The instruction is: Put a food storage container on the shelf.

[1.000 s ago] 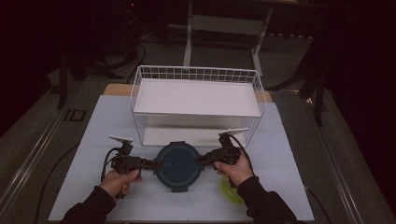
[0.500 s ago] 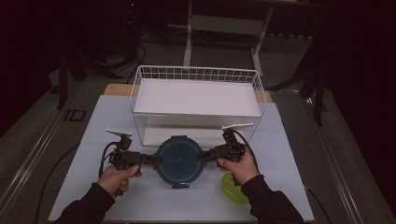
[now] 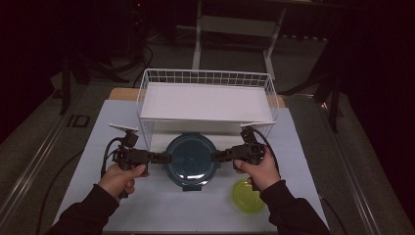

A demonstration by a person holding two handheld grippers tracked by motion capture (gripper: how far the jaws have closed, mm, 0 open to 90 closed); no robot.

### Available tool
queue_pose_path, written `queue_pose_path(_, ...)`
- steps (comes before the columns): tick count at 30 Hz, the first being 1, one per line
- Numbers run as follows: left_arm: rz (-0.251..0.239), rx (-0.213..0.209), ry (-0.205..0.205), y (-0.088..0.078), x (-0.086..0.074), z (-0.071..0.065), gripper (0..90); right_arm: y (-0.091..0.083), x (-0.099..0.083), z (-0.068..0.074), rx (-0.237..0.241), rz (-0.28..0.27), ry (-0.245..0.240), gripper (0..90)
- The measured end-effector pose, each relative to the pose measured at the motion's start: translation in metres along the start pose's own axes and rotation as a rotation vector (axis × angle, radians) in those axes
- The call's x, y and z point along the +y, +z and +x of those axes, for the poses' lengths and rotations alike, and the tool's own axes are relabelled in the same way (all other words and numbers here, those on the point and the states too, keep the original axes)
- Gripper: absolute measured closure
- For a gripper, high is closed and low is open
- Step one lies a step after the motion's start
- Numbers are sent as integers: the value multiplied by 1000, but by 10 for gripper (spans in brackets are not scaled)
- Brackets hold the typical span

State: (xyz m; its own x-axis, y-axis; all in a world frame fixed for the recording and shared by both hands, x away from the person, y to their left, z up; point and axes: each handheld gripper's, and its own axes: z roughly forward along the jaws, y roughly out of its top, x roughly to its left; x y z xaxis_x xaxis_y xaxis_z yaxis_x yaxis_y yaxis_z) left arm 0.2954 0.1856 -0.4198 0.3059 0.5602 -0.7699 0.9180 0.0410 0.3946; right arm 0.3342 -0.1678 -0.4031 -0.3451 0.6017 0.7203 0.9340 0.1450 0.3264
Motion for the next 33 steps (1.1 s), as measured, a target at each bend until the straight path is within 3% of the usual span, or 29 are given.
queue_pose_path(10, -37, -2, 53, -15, 23, -33, 563, -27, 14, 23, -2, -48, -45, 549)
queue_pose_path(19, -65, -2, 110, -22, 58, -62, 563, -57, 38, 39, -2, -103, -73, 549)
queue_pose_path(24, -76, -17, 128, -20, 80, -70, 563, -70, 53, 44, -14, -132, -78, 550)
queue_pose_path(29, -69, -12, 134, -17, 98, -74, 563, -76, 66, 40, -1, -147, -52, 550)
queue_pose_path(33, -70, -26, 131, -10, 117, -70, 563, -80, 79, 37, -17, -169, -42, 550)
